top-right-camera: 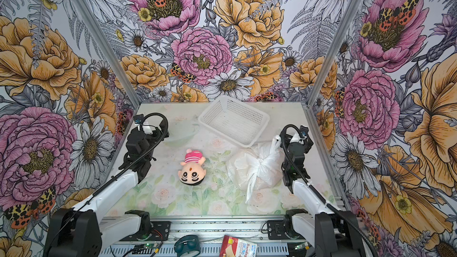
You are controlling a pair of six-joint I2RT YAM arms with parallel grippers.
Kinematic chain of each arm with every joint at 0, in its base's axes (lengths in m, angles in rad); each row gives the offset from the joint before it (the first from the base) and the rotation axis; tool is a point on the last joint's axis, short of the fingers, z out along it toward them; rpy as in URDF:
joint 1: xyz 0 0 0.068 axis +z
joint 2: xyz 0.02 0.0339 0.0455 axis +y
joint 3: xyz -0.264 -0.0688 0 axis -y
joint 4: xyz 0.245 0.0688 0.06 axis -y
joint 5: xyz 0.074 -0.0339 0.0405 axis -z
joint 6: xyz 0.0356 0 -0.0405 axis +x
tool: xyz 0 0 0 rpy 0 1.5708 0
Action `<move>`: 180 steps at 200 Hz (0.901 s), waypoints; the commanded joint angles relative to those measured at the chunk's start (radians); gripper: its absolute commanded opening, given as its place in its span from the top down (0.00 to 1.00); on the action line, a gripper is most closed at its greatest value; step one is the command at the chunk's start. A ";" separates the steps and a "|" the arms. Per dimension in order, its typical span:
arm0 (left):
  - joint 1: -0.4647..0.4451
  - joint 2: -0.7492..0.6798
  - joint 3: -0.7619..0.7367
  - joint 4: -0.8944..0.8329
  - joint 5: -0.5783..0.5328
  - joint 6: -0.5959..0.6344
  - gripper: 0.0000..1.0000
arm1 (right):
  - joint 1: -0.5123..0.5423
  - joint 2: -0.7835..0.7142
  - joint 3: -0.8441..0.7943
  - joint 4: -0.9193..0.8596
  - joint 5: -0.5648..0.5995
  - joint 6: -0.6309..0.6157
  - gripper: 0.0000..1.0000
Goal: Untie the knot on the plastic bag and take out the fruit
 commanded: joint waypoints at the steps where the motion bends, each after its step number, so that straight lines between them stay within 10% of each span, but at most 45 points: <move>1: -0.003 -0.108 0.056 -0.199 0.172 -0.093 0.02 | -0.019 -0.152 0.070 -0.240 -0.055 0.239 0.01; 17: -0.003 -0.184 0.047 -0.236 0.304 -0.080 0.01 | -0.046 -0.251 0.086 -0.282 -0.206 0.280 0.01; 51: 0.073 -0.333 -0.098 -0.131 0.217 -0.531 0.01 | -0.094 -0.443 0.020 -0.254 -0.351 0.446 0.00; 88: 0.022 -0.356 -0.005 -0.296 0.200 -0.587 0.01 | -0.117 -0.516 0.078 -0.324 -0.507 0.590 0.00; 128: -0.220 -0.281 0.088 -0.373 0.152 -0.358 0.13 | -0.009 -0.320 0.468 -0.892 -0.649 0.450 0.02; 180: -0.562 -0.091 0.231 -0.465 -0.021 -0.063 0.16 | 0.287 -0.227 0.533 -1.244 -0.307 0.332 0.15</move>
